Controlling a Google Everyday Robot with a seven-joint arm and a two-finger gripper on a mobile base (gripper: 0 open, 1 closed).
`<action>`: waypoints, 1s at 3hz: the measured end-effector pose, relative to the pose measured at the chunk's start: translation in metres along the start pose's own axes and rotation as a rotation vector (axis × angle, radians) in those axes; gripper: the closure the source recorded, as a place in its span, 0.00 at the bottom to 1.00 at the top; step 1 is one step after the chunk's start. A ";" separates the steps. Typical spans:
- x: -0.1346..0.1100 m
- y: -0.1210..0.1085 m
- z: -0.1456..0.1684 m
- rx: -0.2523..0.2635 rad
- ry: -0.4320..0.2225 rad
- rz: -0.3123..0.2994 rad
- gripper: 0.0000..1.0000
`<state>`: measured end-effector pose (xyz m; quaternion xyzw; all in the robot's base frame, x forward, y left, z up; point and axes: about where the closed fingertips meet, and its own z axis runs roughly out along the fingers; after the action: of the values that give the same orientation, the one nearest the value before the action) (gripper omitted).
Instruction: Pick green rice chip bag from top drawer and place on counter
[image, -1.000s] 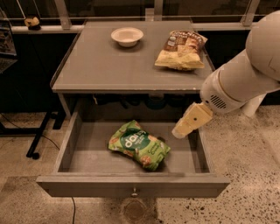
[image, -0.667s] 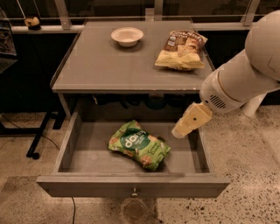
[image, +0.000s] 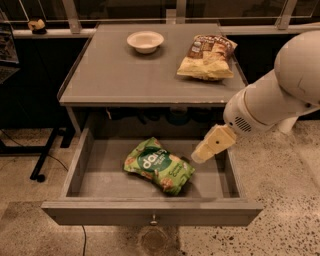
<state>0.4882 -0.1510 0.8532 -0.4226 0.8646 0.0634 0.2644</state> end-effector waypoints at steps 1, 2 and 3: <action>0.012 0.001 0.027 -0.011 -0.012 0.042 0.00; 0.022 0.001 0.061 0.018 -0.024 0.081 0.00; 0.026 0.005 0.102 0.017 -0.023 0.116 0.00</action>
Offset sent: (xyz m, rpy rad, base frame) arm 0.0267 0.0095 -0.1106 0.0567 -0.0264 -0.1531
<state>0.5124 -0.1318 0.7530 -0.3685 0.8851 0.0761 0.2738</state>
